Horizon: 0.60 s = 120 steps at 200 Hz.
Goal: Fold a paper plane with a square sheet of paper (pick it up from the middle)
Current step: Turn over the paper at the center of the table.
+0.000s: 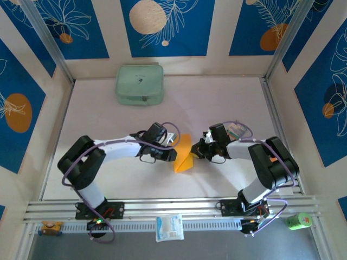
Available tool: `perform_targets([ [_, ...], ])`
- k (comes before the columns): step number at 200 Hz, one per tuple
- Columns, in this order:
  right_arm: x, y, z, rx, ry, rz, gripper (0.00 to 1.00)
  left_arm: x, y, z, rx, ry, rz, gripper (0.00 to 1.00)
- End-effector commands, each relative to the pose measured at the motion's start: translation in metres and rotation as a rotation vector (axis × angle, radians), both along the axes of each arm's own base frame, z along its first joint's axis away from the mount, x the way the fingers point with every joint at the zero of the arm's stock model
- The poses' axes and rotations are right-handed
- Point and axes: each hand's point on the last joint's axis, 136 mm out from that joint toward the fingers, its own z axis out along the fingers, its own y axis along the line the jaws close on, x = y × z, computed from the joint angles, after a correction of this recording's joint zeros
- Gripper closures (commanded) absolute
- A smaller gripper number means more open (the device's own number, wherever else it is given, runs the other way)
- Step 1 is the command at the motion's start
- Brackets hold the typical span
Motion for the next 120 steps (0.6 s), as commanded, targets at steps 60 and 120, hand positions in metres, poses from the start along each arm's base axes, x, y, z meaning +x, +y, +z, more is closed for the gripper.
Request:
perform_targets([
  [60, -0.002, -0.007, 0.031, -0.081, 0.043, -0.027, 0.94, 0.003, 0.018, 0.026, 0.032, -0.061, 0.047, 0.76],
  [120, -0.009, -0.01, 0.031, -0.081, 0.049, -0.053, 0.94, 0.002, 0.026, 0.03, 0.055, -0.072, 0.051, 0.76],
])
